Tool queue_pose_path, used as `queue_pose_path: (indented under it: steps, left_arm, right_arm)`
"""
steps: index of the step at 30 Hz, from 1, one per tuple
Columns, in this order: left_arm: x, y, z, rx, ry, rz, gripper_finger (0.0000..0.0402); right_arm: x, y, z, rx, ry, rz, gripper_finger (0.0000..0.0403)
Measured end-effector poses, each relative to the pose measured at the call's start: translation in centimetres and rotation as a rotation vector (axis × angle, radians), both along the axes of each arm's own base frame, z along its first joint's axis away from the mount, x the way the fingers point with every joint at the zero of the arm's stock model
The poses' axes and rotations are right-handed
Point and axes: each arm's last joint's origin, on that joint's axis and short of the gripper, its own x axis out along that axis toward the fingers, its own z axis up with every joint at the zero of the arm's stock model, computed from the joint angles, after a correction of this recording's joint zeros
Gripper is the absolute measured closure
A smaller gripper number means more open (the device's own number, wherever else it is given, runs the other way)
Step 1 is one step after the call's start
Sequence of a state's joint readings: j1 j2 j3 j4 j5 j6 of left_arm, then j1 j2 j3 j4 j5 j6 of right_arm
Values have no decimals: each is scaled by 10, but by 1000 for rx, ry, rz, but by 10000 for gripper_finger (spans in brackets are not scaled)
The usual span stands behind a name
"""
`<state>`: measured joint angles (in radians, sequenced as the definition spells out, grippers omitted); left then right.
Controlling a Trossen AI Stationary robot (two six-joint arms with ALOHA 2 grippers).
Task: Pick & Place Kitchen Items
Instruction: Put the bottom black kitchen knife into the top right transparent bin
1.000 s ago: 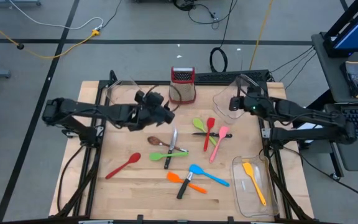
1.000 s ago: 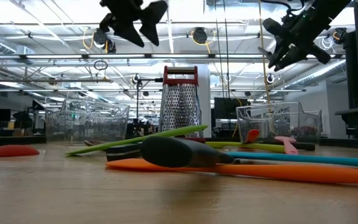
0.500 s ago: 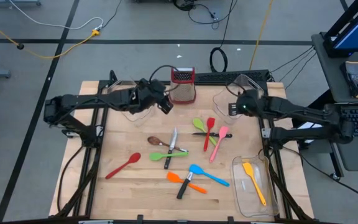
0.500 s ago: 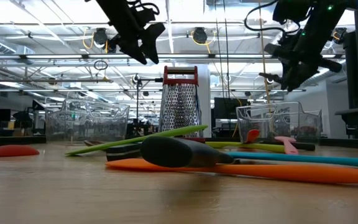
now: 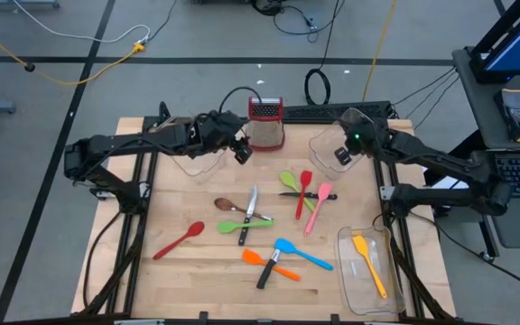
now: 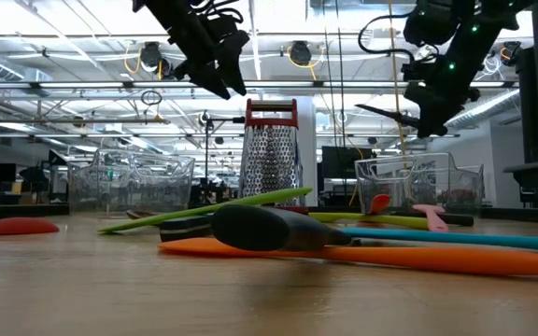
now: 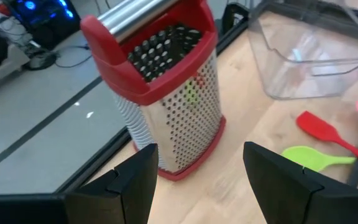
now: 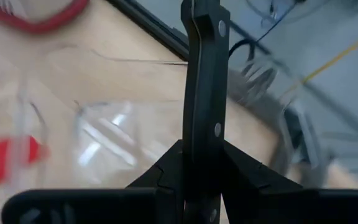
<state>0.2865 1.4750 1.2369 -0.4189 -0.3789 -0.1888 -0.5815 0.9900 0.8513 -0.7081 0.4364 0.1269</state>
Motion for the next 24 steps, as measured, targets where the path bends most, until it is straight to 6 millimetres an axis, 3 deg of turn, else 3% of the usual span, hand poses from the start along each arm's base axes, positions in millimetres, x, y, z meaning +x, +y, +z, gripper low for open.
queue_pose_path:
  steps: [7,17,24]
  left_arm:
    - [2,0,1,-26,-34,-34,160]
    - [3,-1,2,-52,-57,-34,160]
    - [5,0,5,-44,-95,-39,160]
  right_arm:
    - [0,-3,-4,-80,246,160,341]
    - [-15,5,-11,-23,527,234,341]
    - [-19,4,-11,-77,719,294,341]
